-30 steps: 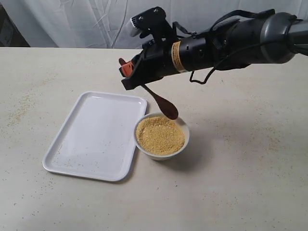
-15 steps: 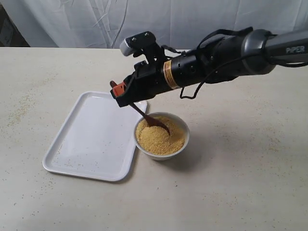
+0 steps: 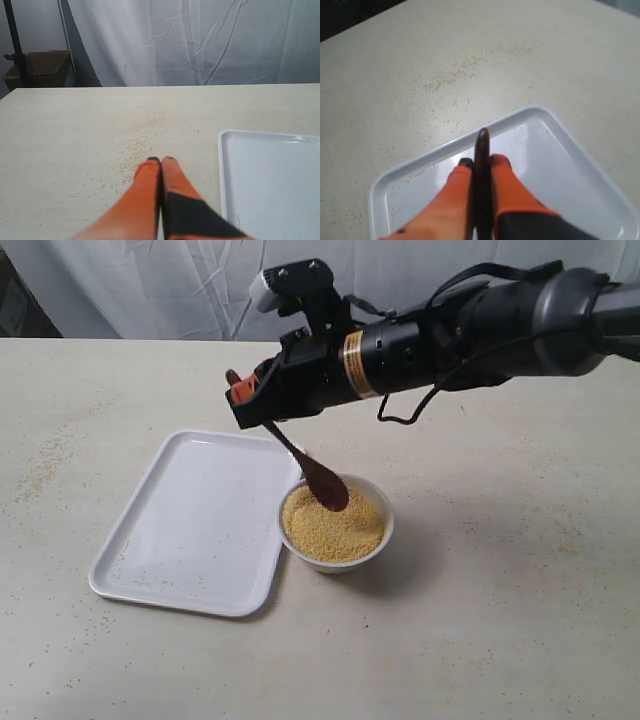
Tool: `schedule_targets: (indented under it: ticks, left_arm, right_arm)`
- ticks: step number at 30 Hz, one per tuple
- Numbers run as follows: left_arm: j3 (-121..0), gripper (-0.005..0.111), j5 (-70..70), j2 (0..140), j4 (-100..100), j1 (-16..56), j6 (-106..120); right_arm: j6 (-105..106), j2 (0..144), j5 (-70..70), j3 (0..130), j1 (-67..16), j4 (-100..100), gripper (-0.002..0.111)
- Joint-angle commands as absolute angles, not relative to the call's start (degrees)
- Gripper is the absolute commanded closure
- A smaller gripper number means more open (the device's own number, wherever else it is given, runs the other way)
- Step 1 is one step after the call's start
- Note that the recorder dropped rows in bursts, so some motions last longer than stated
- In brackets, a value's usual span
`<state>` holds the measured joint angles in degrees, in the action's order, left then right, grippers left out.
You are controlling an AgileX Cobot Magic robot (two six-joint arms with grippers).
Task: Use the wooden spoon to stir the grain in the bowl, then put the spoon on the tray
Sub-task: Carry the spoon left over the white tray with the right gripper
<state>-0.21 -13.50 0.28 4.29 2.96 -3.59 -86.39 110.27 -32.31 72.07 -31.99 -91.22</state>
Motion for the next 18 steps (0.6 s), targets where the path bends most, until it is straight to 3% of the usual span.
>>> schedule_targets:
  ticks: [1, 9, 14, 18]
  left_arm:
    - [0.00, 0.107, -13.23, 0.00, 4.13, 2.92, -3.79]
    - [0.00, 0.107, -13.23, 0.00, 4.13, 2.92, -3.79]
    - [0.00, 0.107, -13.23, 0.00, 4.13, 2.92, -3.79]
    - [0.00, 0.107, -13.23, 0.00, 4.13, 2.92, -3.79]
  right_arm:
    - [-92.04, 110.95, -31.95, 73.30, -31.97, -85.63, 0.108]
    - [-119.93, 115.53, -38.01, 87.68, -34.32, -93.72, 0.108]
    - [-121.15, 122.75, -36.41, 91.44, -37.64, -93.99, 0.108]
    - [-121.15, 129.94, -35.73, 94.37, -39.07, -93.99, 0.095]
